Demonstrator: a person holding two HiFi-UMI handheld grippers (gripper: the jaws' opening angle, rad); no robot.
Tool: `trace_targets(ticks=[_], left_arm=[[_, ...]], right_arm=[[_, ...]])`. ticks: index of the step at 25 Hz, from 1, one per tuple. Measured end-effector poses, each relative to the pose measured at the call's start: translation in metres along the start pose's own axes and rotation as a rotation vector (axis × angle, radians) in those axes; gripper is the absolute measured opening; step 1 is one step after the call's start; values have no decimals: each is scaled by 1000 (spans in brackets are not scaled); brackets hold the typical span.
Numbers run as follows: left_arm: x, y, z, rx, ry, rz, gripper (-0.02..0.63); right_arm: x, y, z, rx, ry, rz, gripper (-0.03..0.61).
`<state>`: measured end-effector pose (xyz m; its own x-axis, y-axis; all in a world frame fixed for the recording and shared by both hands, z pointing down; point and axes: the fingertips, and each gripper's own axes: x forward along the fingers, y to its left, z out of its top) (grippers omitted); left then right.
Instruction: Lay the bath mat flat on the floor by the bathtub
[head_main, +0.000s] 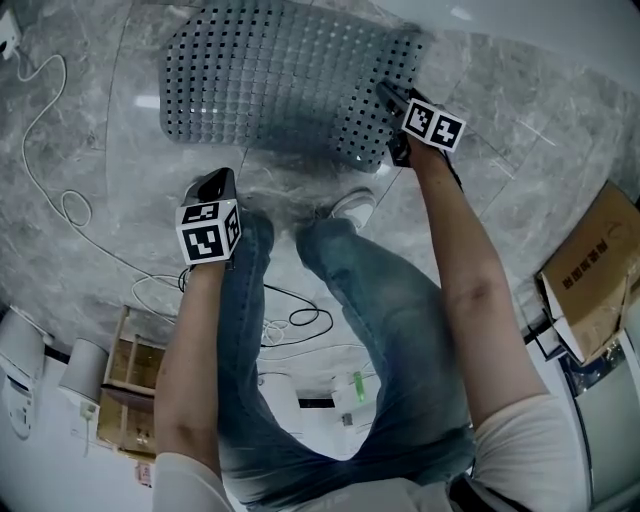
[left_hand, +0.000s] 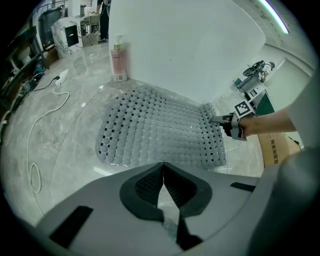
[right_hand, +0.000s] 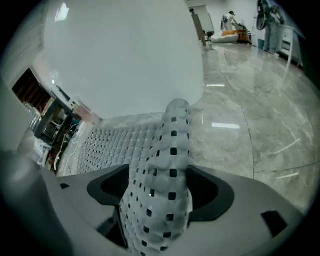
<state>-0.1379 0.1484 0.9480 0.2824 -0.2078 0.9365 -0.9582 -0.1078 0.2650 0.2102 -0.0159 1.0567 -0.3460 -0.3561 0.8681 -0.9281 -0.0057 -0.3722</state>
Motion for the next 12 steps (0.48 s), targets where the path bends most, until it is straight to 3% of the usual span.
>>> trace_targets(ticks=[1, 2, 4, 8, 12], left_arm=[[1, 0, 0, 3, 1, -1, 17], [2, 1, 0, 5, 2, -2, 17], [3, 4, 0, 6, 7, -2, 17], [-1, 9, -2, 8, 21, -1, 17], [-7, 19, 5, 25, 23, -9, 18]], right_arm=[[-2, -9, -2, 26, 0, -15, 369], [-4, -17, -3, 50, 2, -28, 278], [-9, -28, -3, 74, 13, -44, 193], [-29, -49, 2, 41, 21, -173, 169], [-51, -79, 1, 71, 41, -281, 193]])
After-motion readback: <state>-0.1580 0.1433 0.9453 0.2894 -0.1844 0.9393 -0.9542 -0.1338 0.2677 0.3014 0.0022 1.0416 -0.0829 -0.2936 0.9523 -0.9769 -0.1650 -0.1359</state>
